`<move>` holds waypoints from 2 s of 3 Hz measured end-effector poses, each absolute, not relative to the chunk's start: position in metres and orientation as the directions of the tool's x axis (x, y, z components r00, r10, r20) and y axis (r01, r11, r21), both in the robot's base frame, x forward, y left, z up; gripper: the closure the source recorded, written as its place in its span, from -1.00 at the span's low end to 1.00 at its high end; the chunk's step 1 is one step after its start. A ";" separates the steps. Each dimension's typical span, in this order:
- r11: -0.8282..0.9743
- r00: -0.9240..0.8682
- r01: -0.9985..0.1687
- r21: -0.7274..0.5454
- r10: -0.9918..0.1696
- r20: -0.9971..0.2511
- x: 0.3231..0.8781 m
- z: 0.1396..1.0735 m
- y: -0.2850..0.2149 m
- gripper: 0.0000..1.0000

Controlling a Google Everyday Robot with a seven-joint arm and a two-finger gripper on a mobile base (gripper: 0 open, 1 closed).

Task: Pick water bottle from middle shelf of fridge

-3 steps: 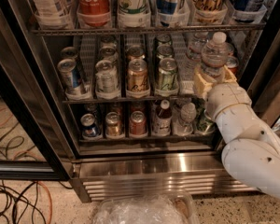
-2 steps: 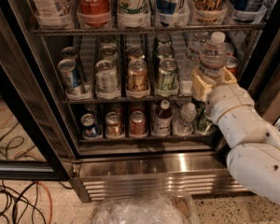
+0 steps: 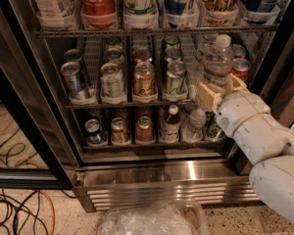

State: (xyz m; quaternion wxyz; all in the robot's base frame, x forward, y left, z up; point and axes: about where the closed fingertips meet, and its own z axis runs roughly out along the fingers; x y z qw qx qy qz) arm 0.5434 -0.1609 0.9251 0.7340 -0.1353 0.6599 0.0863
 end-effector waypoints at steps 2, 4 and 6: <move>0.913 0.093 -0.397 -0.098 -0.067 -0.993 0.506 0.916 -0.150 1.00; 0.895 0.108 -0.430 -0.117 -0.078 -0.991 0.463 0.908 -0.150 1.00; 0.876 0.138 -0.454 -0.164 -0.113 -0.984 0.428 0.907 -0.152 1.00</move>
Offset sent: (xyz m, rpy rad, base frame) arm -0.0636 0.0062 -0.0216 -0.0284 0.0540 0.1353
